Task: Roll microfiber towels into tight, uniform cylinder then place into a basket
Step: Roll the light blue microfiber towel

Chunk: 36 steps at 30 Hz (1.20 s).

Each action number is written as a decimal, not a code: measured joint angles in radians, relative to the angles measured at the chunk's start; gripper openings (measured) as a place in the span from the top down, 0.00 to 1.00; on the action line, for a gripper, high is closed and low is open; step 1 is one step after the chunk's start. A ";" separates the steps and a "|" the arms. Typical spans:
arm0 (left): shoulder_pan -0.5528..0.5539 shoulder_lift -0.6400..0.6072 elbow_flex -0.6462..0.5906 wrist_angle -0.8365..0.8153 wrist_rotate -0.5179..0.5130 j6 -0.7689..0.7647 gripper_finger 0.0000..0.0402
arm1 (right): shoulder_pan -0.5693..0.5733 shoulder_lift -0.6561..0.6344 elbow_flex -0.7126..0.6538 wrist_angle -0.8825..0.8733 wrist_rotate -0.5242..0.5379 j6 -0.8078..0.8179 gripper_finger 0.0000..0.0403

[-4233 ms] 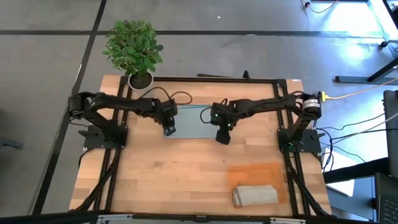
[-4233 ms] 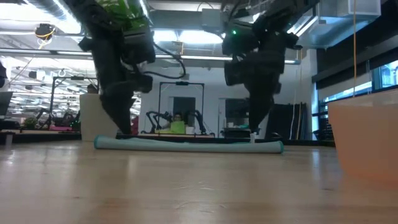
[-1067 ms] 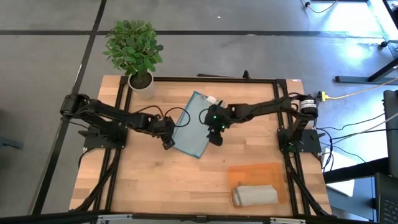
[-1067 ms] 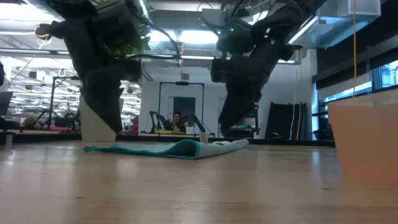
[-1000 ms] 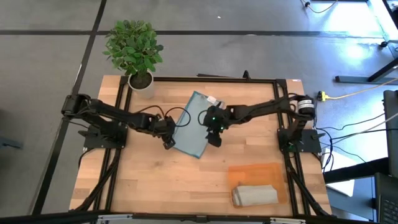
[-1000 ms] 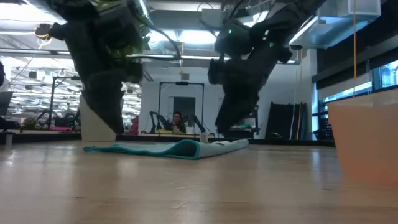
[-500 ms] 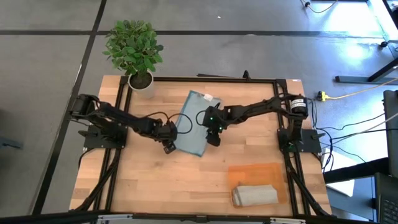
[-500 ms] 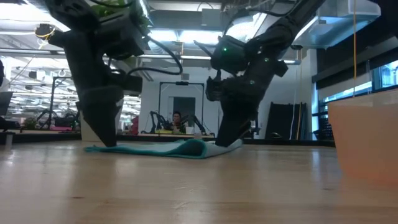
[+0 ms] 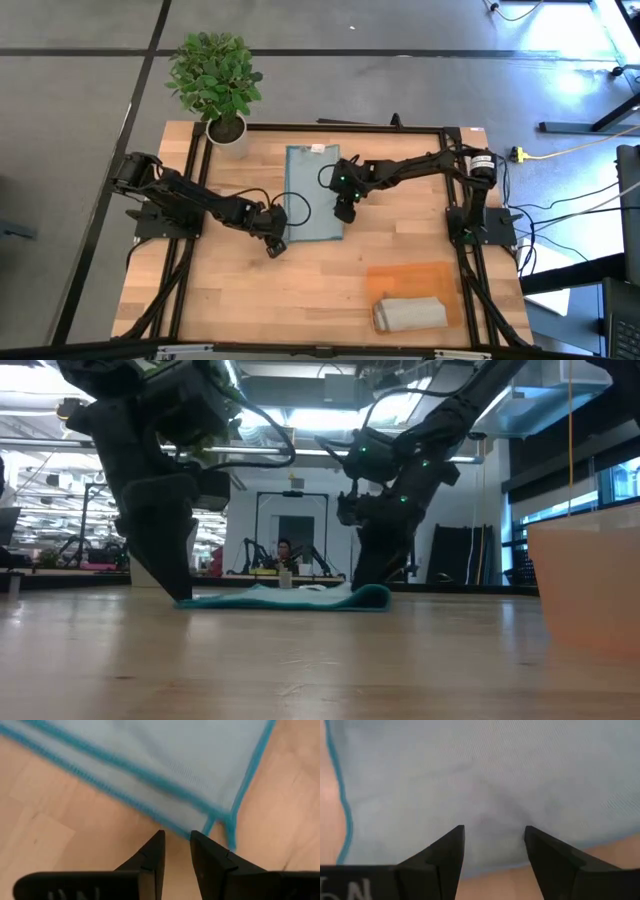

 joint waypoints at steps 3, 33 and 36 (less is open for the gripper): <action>-0.001 -0.023 -0.001 -0.007 0.017 0.006 0.80 | 0.019 -0.055 -0.005 -0.025 0.013 -0.024 0.48; -0.005 -0.285 0.001 -0.046 -0.073 0.139 0.80 | 0.311 -0.105 0.001 -0.156 0.155 -0.537 0.48; -0.005 -0.285 0.001 -0.046 -0.073 0.139 0.80 | 0.311 -0.074 0.001 -0.159 0.161 -0.559 0.48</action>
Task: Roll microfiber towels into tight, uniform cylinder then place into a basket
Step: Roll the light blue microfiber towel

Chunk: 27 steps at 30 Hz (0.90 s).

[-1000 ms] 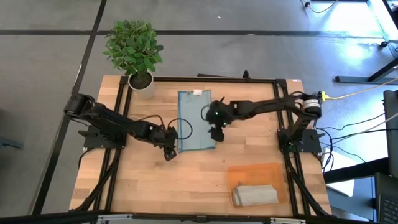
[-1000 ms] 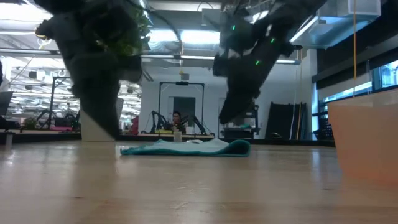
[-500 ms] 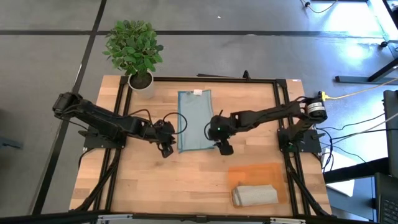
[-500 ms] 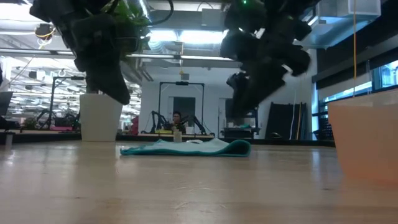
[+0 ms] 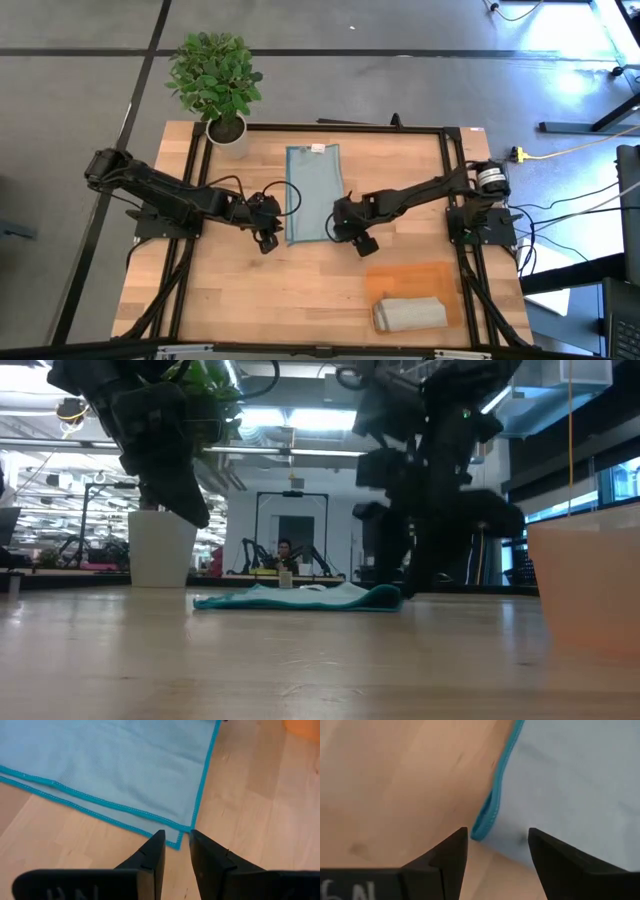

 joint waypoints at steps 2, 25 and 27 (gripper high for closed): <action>0.000 0.000 0.000 -0.001 0.000 0.000 0.80 | 0.000 0.021 -0.001 0.001 0.014 -0.012 0.48; -0.052 0.116 0.002 0.053 0.026 0.439 0.80 | 0.005 0.076 0.000 0.039 0.013 0.063 0.94; -0.051 0.134 0.001 0.060 0.026 0.463 0.80 | 0.005 0.076 0.001 0.041 0.013 0.063 0.97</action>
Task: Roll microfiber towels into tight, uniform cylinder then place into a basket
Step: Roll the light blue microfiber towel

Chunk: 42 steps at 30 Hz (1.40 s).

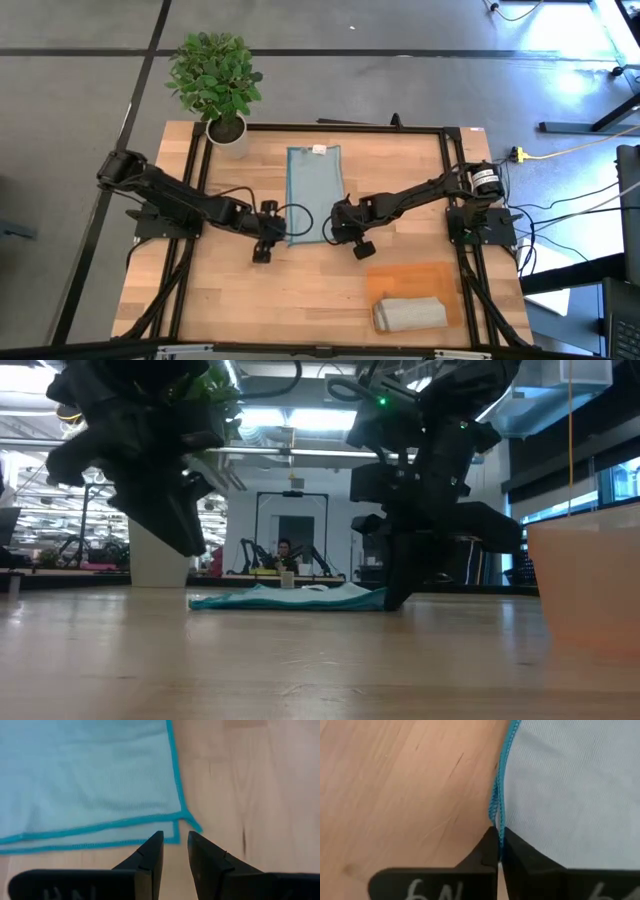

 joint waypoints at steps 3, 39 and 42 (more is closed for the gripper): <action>0.000 0.022 0.000 0.004 -0.012 0.019 0.80 | 0.000 0.000 0.000 0.002 -0.003 0.028 0.95; 0.037 0.034 -0.001 0.078 0.006 0.057 0.81 | 0.000 0.000 -0.001 -0.004 -0.014 0.082 0.98; 0.028 0.055 -0.001 0.143 0.019 0.109 0.81 | 0.000 0.000 -0.001 -0.004 -0.015 0.096 0.98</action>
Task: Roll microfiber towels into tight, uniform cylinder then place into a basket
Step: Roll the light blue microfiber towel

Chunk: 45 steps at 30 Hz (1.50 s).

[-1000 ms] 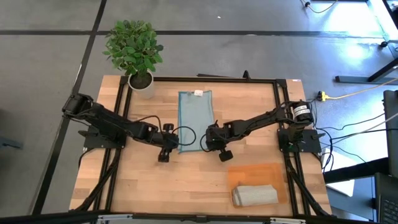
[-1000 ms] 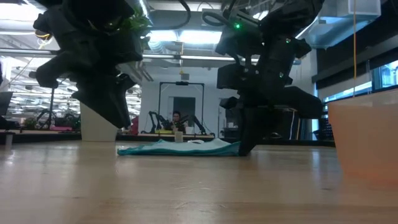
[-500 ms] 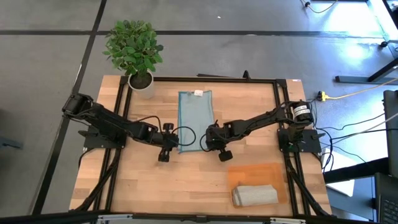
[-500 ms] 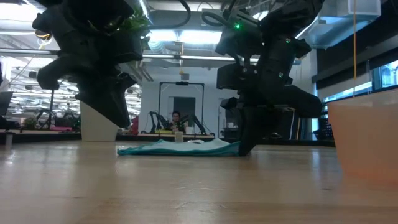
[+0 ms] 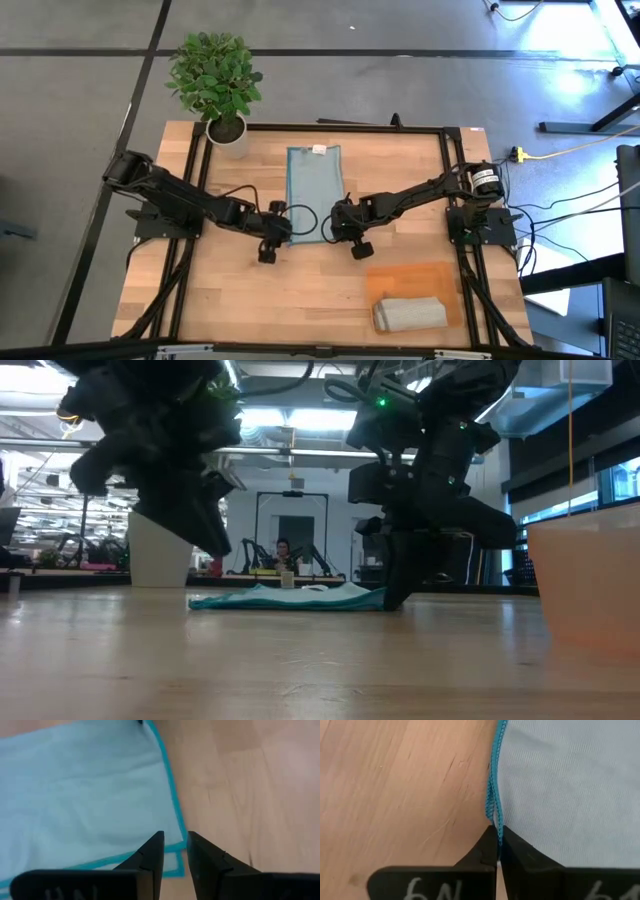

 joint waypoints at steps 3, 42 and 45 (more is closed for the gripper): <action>-0.002 0.048 0.000 0.046 0.000 0.028 0.81 | 0.000 0.000 0.000 0.001 -0.001 0.008 0.98; 0.014 0.144 0.027 -0.065 0.096 -0.130 1.00 | 0.000 -0.045 -0.006 -0.003 -0.016 0.120 0.97; 0.026 0.120 0.059 -0.167 0.103 -0.183 1.00 | -0.001 -0.076 -0.005 -0.016 -0.019 0.180 0.97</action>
